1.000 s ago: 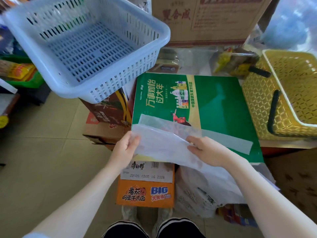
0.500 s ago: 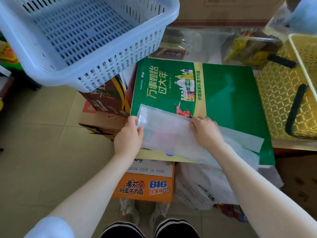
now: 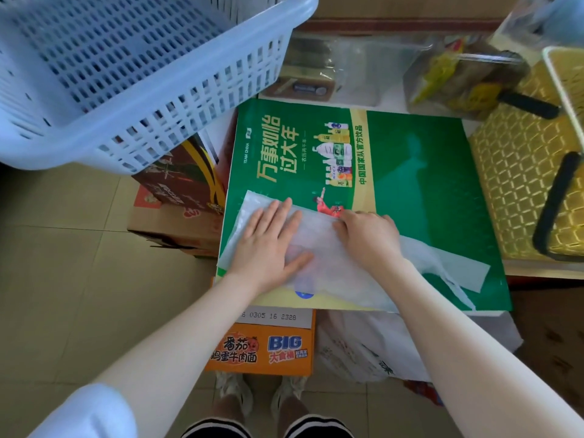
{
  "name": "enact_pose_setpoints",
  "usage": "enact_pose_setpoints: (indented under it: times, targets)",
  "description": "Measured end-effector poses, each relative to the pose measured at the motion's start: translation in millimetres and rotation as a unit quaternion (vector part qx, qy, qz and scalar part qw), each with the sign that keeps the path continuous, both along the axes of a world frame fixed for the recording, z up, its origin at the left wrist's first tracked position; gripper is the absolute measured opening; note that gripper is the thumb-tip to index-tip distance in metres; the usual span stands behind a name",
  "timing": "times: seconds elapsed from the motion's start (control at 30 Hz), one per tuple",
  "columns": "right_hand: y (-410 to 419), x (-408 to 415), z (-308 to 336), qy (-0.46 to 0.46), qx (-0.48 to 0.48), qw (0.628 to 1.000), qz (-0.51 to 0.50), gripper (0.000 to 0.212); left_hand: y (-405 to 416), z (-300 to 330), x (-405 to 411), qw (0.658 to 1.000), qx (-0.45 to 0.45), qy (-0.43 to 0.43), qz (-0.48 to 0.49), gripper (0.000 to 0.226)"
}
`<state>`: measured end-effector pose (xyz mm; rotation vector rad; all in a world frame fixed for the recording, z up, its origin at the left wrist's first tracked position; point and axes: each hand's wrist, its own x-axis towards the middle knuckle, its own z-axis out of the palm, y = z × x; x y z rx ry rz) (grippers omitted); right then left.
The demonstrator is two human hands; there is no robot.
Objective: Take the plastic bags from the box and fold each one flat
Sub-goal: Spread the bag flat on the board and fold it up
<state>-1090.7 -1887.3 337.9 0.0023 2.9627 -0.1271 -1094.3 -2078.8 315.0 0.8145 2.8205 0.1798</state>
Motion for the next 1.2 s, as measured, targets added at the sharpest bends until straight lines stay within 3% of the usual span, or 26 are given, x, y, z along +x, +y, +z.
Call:
enact_pose_setpoints:
  times: [0.2,0.4,0.63,0.8,0.9,1.03,1.2]
  targets:
    - [6.2,-2.2,1.2,-0.009,-0.011,1.000,-0.019,0.029,2.5,-0.8,-6.5,1.000,-0.022,-0.016,-0.001,0.090]
    - [7.6,0.6,4.3,-0.003,-0.047,0.998,-0.045,0.023,6.0,-2.4,-7.0,0.997,-0.068,-0.031,-0.013,0.113]
    - [63.2,31.2,12.6,-0.047,-0.109,0.983,-0.142,0.023,17.8,11.6,-2.6,0.997,-0.074,-0.038,-0.001,0.121]
    - [63.8,29.5,5.9,-0.022,-0.094,0.990,-0.104,0.025,67.3,19.0,11.8,0.999,0.004,-0.013,-0.029,0.091]
    - [64.5,29.7,4.4,-0.011,-0.092,0.991,-0.095,0.025,81.8,6.5,16.3,0.997,0.009,-0.026,-0.069,0.086]
    - [71.3,33.9,3.8,-0.004,-0.113,0.989,-0.096,0.025,78.9,-3.0,16.8,0.997,-0.025,-0.024,-0.073,0.097]
    - [106.7,50.5,12.2,-0.037,-0.219,0.962,-0.161,0.027,79.2,1.0,17.0,0.996,-0.048,-0.026,-0.064,0.113]
